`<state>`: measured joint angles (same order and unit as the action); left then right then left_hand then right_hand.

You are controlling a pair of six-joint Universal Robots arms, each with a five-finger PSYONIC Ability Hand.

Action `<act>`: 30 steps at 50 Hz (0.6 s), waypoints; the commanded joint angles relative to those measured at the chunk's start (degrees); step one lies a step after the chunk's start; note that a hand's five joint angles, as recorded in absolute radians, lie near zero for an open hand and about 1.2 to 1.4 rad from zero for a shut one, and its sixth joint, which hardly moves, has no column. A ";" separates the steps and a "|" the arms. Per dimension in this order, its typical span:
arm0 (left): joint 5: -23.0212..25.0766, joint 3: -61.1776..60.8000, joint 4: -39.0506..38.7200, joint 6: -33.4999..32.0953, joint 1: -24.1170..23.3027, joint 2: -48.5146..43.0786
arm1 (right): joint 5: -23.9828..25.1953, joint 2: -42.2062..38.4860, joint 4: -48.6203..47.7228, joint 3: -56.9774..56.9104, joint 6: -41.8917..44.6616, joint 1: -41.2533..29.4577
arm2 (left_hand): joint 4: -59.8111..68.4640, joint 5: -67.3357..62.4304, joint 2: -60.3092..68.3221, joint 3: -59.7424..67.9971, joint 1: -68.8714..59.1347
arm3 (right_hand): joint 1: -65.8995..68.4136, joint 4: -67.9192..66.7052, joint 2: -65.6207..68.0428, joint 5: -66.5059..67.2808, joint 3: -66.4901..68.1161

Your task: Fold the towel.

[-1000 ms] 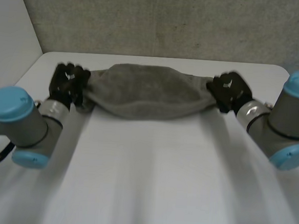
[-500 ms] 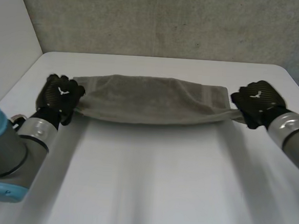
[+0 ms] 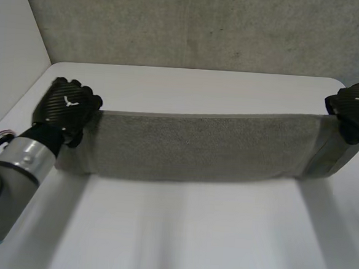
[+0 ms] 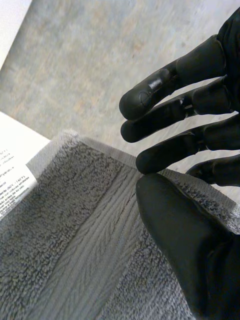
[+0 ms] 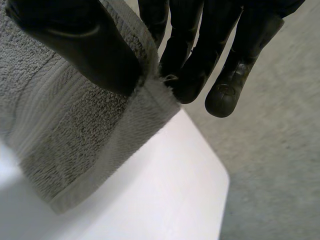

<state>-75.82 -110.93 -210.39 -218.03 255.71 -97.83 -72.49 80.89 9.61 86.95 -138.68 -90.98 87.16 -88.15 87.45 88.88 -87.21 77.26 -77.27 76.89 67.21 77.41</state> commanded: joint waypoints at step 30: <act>-5.13 41.76 -4.95 0.06 -3.90 -41.91 | -10.39 -38.97 -28.69 -24.28 0.07 -10.10 | -23.28 34.27 -23.58 -25.00 23.34 | -26.80 26.82 -26.44 -26.75 -26.96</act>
<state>-79.88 -70.06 -214.14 -218.04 252.71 -138.45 -82.50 44.86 -18.22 64.15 -138.71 -100.75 85.49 -86.46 85.82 87.07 -85.81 75.13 -75.81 74.77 65.96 76.01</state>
